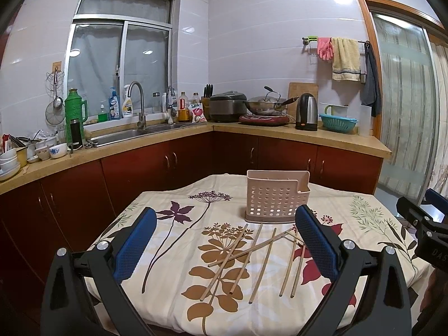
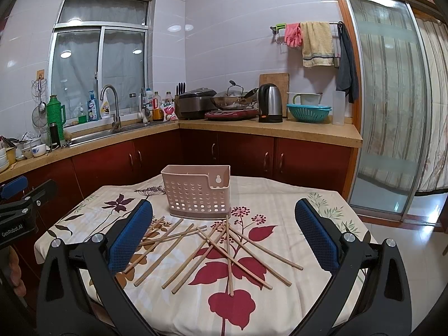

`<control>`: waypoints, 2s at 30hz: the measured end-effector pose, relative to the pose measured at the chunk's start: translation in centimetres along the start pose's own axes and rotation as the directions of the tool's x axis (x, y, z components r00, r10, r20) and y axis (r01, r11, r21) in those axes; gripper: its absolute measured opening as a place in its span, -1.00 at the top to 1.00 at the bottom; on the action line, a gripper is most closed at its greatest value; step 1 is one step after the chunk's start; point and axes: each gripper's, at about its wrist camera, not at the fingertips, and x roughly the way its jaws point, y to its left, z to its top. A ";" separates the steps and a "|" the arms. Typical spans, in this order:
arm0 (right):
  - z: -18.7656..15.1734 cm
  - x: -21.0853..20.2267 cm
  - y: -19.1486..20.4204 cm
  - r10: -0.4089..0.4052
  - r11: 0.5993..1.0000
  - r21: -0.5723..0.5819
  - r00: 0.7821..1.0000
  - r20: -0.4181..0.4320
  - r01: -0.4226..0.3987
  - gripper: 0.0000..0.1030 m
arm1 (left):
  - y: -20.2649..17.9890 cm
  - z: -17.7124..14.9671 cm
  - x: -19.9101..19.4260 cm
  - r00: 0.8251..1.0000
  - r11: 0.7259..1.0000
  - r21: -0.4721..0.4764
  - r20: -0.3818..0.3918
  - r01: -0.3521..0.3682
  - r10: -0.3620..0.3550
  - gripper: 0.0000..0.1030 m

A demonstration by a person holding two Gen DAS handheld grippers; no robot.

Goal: Organize utensils

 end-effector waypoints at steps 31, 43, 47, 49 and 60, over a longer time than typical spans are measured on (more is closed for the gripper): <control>-0.1 0.0 0.1 0.000 1.000 -0.002 1.000 -0.002 0.000 -0.92 | -0.1 0.0 0.0 1.000 1.000 0.002 -0.001 0.000 0.000 -0.88; -0.2 0.1 0.1 0.001 1.000 -0.003 1.000 -0.005 -0.001 -0.92 | -0.1 -0.1 0.0 1.000 1.000 0.003 -0.002 0.001 -0.001 -0.88; -0.2 0.2 0.2 0.001 1.000 -0.004 1.000 -0.006 -0.001 -0.92 | 0.0 -0.3 0.1 1.000 1.000 0.003 -0.002 0.001 -0.001 -0.88; -0.3 0.2 0.2 0.001 1.000 -0.004 1.000 -0.007 -0.001 -0.92 | 0.0 -0.3 0.1 1.000 1.000 0.003 -0.004 0.000 0.000 -0.88; -3.1 3.1 0.1 0.012 1.000 0.000 0.998 -0.066 -0.012 -0.92 | 0.5 -2.5 3.1 0.997 1.000 0.014 -0.070 0.007 -0.006 -0.88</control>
